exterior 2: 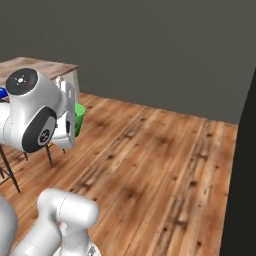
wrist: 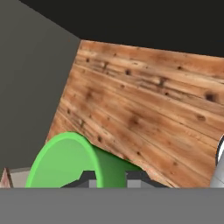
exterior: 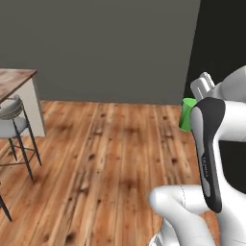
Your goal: There is a tray on the dining counter. Grab the cup, mug, and pitcher and place them on the tray. The pitcher may be placed next to the tray if it cannot fit the tray.
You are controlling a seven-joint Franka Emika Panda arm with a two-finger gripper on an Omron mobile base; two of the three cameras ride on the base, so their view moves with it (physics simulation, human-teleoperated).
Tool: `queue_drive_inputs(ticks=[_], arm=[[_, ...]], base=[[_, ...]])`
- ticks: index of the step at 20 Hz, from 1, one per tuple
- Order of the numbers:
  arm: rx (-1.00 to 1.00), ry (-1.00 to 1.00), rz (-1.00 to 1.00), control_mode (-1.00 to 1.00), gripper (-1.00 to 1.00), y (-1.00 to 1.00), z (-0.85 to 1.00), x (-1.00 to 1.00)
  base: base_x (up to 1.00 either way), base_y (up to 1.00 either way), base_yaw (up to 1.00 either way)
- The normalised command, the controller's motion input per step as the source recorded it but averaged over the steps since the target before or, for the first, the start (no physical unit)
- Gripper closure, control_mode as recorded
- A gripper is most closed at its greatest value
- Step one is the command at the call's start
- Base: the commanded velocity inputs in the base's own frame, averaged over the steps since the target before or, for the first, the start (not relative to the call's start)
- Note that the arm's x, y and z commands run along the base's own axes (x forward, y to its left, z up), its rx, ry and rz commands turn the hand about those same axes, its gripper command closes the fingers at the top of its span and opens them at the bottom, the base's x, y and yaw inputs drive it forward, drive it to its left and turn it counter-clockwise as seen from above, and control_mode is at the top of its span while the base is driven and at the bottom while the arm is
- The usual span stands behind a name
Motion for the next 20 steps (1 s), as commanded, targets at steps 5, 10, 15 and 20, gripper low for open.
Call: queue_drive_inputs(ticks=[5, 10, 15, 20], arm=[[0.00, 0.00, 0.00, 1.00, 1.00, 0.00, 0.00, 0.00], [0.00, 0.00, 0.00, 1.00, 1.00, 0.00, 0.00, 0.00], [0.00, 0.00, 0.00, 1.00, 1.00, 0.00, 0.00, 0.00], [0.00, 0.00, 0.00, 1.00, 1.00, 0.00, 0.00, 0.00]], base=[[1.00, -0.08, 0.31], [1.00, -0.07, 0.34], [0.94, -0.11, 0.40], [0.91, -0.08, 0.43]])
